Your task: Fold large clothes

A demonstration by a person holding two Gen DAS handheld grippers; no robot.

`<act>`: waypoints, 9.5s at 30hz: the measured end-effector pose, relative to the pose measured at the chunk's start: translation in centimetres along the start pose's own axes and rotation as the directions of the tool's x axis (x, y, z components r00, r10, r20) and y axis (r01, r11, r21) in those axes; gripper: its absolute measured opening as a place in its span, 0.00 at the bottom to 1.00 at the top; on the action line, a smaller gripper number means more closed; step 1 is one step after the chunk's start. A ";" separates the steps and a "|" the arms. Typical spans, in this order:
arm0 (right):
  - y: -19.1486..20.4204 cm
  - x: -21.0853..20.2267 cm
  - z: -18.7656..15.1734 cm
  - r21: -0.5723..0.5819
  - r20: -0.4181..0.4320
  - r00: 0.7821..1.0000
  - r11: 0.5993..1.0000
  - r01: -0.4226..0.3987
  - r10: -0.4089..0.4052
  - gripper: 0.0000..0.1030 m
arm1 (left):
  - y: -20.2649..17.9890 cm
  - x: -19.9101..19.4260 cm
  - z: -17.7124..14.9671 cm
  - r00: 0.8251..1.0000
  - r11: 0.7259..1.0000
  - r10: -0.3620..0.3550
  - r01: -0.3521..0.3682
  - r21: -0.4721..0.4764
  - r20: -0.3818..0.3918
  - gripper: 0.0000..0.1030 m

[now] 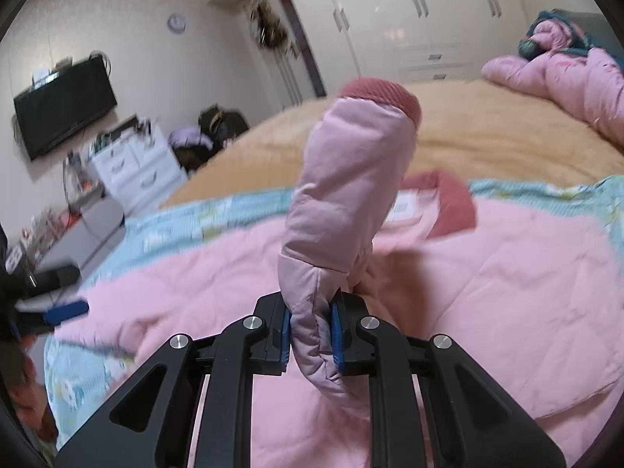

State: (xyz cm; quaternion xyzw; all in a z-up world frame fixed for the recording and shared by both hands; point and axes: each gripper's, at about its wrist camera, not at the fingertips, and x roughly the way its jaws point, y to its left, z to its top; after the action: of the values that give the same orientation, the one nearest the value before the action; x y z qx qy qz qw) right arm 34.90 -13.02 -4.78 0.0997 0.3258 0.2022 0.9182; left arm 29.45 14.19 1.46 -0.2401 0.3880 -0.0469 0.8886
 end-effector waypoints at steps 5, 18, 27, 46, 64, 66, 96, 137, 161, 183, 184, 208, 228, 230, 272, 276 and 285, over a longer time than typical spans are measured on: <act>1.4 1.1 -1.3 -0.036 -0.061 0.997 0.998 -0.044 0.042 0.23 | -0.2 1.0 -0.1 0.998 0.997 -0.066 0.066 -0.032 -0.013 0.92; 3.4 2.4 -3.4 -0.055 -0.218 0.970 0.991 -0.124 0.110 0.49 | -0.4 2.1 -0.6 0.991 0.989 -0.137 0.137 -0.061 -0.006 0.92; 4.3 0.7 -4.0 -0.044 -0.243 0.955 0.981 -0.188 0.172 0.71 | -0.3 4.1 -1.0 0.987 0.986 -0.151 0.146 -0.079 -0.053 0.92; -7.4 -12.1 -4.4 0.073 -0.155 0.985 0.996 -0.059 0.070 0.72 | -2.4 10.4 -3.2 0.981 0.998 -0.044 0.051 0.035 -0.188 0.40; -15.1 -9.9 1.5 0.092 -0.104 0.978 0.978 0.188 -0.179 0.72 | -3.3 7.3 -2.3 0.998 0.973 0.065 -0.067 0.221 0.014 0.03; -15.6 -7.9 1.7 0.086 -0.152 0.971 0.976 0.201 -0.187 0.72 | -2.7 8.0 -2.9 0.996 0.973 0.085 -0.082 0.217 -0.003 0.03; -17.0 -3.3 -0.6 0.098 -0.279 0.933 0.960 0.263 -0.227 0.95 | -1.5 7.8 -5.4 0.991 0.970 0.119 -0.104 0.220 -0.058 0.75; 3.7 -7.1 2.9 -0.096 -0.085 0.996 0.995 0.008 -0.016 0.96 | 9.8 -5.4 -2.1 0.943 0.942 0.316 -0.325 0.086 0.100 0.91; 17.9 -0.4 0.1 -0.230 -0.224 0.968 0.959 -0.164 0.112 0.96 | 21.4 -8.8 -1.5 0.926 0.926 0.368 -0.356 -0.125 0.090 0.91; 24.5 4.8 -2.4 -0.228 -0.321 0.934 0.944 -0.238 0.158 0.96 | 33.1 -8.0 0.3 0.921 0.834 0.382 -0.305 -0.460 0.082 0.91; 24.4 4.9 -2.4 -0.220 -0.322 0.934 0.947 -0.235 0.157 0.96 | 33.6 -8.1 0.3 0.924 0.830 0.370 -0.283 -0.481 0.094 0.91; 15.0 -1.7 -0.1 -0.050 -0.221 0.964 0.985 -0.163 0.148 0.96 | 28.7 -16.7 1.1 0.849 0.904 0.272 -0.064 -0.422 0.453 0.15; 0.7 -12.1 -0.1 0.121 -0.100 0.989 0.988 -0.092 0.104 0.96 | 8.1 -22.4 3.8 0.794 0.977 0.208 -0.142 -0.159 0.571 0.11; -0.3 -12.7 0.0 0.143 -0.090 0.989 0.985 -0.100 0.114 0.96 | 6.4 -22.3 4.1 0.795 0.980 0.196 -0.147 -0.132 0.574 0.11; -16.5 -21.4 -2.0 0.401 0.020 0.999 0.915 -0.043 0.039 0.96 | -16.7 -5.4 -4.1 0.940 0.920 -0.063 -0.076 0.384 0.335 0.11; -17.5 -21.5 -2.4 0.413 0.013 0.999 0.910 -0.037 0.034 0.96 | -17.8 -2.8 -5.8 0.955 0.904 -0.060 -0.071 0.423 0.289 0.11; -20.7 -22.2 -2.9 0.453 0.007 1.000 0.891 0.015 -0.021 0.96 | -19.6 2.3 -8.9 0.982 0.875 -0.042 -0.052 0.482 0.183 0.11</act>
State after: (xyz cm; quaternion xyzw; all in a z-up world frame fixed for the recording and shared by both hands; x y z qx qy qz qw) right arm 23.69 -41.13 -1.16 0.3092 0.3593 0.1116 0.8734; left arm 26.72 -7.18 3.76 -0.0123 0.2792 -0.1173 0.9530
